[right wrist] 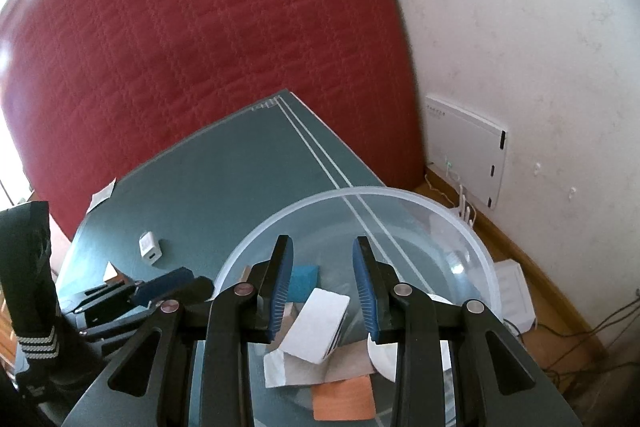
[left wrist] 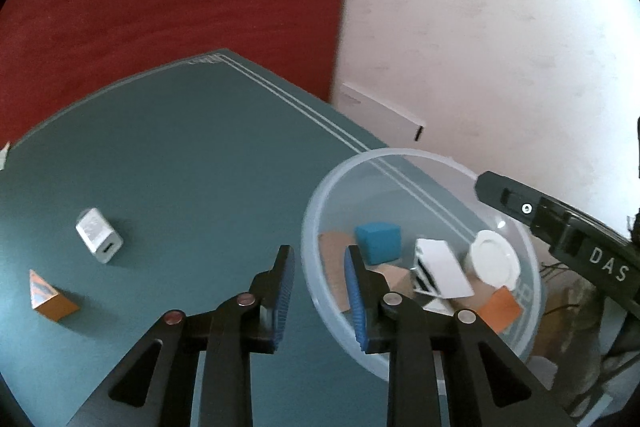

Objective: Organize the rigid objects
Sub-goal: 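Lower the brown plank into the clear bowl and open the left tool, then move the left tool to the orange striped triangle and grasp it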

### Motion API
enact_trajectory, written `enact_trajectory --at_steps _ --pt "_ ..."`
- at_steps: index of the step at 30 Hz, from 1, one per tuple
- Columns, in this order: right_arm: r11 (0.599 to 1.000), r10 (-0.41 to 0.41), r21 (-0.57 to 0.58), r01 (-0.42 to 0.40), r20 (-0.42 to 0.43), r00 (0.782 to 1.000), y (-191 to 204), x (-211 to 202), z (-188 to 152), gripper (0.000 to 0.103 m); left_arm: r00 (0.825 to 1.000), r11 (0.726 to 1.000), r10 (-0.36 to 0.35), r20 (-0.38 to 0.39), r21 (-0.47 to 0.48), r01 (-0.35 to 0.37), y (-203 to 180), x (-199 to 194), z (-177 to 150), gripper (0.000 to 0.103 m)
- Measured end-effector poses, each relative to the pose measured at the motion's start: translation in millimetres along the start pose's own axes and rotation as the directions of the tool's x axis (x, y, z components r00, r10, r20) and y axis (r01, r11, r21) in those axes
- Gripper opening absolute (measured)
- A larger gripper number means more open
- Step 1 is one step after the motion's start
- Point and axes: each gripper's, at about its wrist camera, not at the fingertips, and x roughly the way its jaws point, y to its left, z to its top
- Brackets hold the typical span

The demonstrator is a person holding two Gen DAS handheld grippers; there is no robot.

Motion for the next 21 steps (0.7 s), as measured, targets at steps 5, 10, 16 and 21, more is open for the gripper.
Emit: enact_trajectory --at_steps 5,10,16,21 --pt "1.0 0.004 -0.005 -0.004 -0.002 1.0 0 -1 -2 0.033 0.999 0.999 0.033 0.014 -0.001 -0.033 0 -3 -4 0.039" --pt "1.0 0.011 -0.007 -0.011 -0.007 1.0 2 -1 -4 0.032 0.997 0.997 0.076 0.032 -0.011 -0.076 3 -7 -5 0.072" --pt "0.999 0.034 -0.03 -0.034 -0.015 0.999 10 1 -10 0.033 0.986 0.987 0.158 0.046 -0.032 -0.157 11 -8 -8 0.088" --pt "0.997 0.051 -0.05 -0.052 -0.01 0.999 15 0 -15 0.033 0.975 0.976 0.215 0.059 -0.047 -0.213 20 -12 -11 0.089"
